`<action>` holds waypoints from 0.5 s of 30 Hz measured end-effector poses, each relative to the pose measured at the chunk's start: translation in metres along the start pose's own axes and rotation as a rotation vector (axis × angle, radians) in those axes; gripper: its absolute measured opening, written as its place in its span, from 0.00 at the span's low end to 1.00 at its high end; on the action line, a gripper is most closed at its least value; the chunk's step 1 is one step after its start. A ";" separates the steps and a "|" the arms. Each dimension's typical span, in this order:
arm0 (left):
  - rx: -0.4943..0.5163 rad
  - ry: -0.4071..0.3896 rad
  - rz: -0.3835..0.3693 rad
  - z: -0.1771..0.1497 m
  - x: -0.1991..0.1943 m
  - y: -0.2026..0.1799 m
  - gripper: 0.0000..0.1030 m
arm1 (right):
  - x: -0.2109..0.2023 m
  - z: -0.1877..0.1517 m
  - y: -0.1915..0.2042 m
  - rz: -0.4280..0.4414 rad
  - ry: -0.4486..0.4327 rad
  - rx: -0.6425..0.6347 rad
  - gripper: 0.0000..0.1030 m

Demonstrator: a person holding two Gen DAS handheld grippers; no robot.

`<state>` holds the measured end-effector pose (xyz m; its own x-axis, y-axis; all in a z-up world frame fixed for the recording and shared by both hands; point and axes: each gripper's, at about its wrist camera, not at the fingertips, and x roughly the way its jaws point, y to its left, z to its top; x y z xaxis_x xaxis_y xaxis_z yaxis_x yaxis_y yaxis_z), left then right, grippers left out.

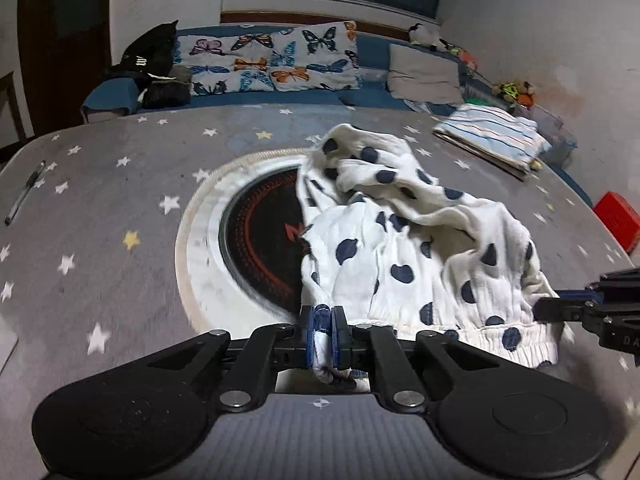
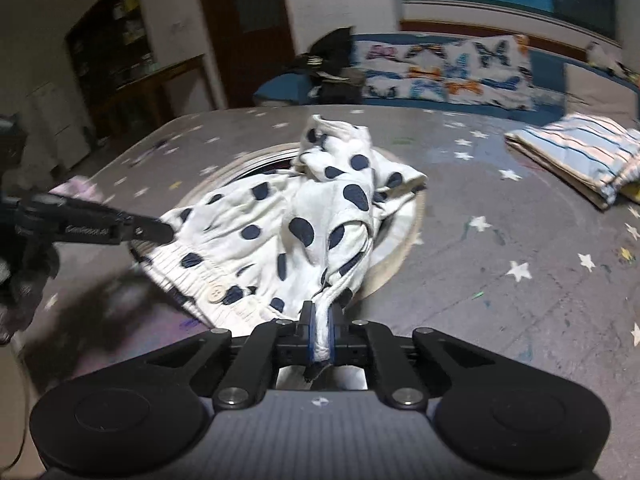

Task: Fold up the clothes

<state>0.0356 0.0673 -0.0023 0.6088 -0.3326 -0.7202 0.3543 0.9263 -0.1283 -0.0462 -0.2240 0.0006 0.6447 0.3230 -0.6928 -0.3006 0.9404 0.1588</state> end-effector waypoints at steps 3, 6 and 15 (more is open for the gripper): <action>0.004 0.022 -0.022 -0.017 -0.018 -0.001 0.08 | -0.016 -0.009 0.009 0.053 0.027 -0.052 0.05; 0.016 0.046 -0.042 -0.033 -0.033 -0.001 0.08 | -0.031 -0.019 0.016 0.097 0.061 -0.107 0.06; 0.071 0.029 -0.066 -0.046 -0.060 -0.007 0.16 | -0.063 -0.007 0.024 0.070 0.036 -0.188 0.13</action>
